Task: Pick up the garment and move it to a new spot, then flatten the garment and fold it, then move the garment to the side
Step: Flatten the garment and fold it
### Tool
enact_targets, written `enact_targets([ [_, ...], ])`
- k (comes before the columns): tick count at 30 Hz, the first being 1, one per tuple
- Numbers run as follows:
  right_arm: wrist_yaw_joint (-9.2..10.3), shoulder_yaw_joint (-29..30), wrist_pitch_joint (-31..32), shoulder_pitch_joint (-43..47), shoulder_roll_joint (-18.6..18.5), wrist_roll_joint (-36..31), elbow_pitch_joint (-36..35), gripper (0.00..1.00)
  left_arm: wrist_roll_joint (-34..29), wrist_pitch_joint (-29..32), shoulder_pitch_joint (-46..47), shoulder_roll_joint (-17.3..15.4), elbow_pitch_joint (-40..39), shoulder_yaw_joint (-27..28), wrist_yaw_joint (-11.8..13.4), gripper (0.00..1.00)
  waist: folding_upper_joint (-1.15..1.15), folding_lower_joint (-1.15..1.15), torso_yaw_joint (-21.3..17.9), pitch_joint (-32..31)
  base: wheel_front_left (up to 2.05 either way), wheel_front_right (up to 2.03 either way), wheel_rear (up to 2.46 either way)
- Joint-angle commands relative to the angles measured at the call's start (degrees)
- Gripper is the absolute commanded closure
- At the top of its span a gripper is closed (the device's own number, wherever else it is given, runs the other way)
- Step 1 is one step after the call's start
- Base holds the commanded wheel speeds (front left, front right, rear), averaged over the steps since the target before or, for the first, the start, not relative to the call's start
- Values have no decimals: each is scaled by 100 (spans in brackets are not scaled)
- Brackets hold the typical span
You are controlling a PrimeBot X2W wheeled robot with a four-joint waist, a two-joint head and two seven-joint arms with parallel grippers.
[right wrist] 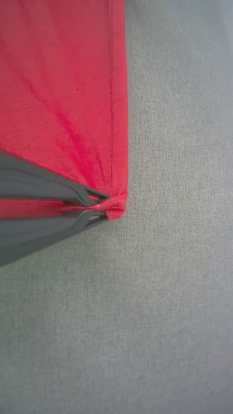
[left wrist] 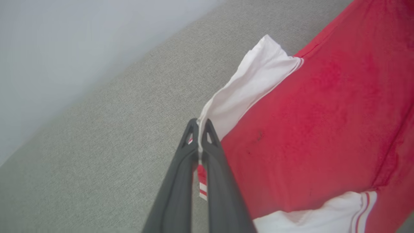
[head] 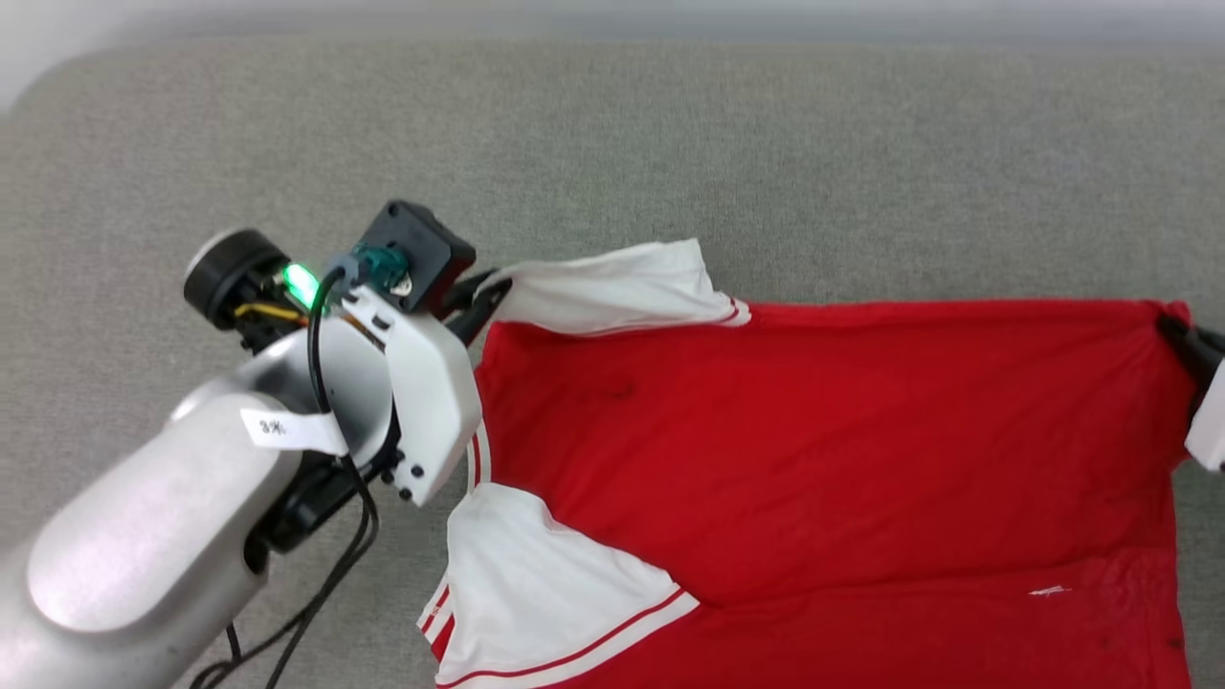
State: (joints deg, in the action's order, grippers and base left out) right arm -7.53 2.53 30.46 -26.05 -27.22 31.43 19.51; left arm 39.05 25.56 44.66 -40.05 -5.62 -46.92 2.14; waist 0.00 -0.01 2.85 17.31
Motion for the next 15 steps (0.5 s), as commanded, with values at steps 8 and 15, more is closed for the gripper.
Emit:
enact_targets([
  [8, 9, 118, -290, 937, 58, 428, -314, 100, 146, -168, -678, -141, -240, -78, 234, 100, 0, 1, 112, -521, 0, 0, 0],
  [15, 8, 181, -418, 1739, 56, 842, -573, 100, 246, -244, -1309, -336, -533, -186, 500, 100, 0, 1, 167, -807, 0, 0, 0],
])
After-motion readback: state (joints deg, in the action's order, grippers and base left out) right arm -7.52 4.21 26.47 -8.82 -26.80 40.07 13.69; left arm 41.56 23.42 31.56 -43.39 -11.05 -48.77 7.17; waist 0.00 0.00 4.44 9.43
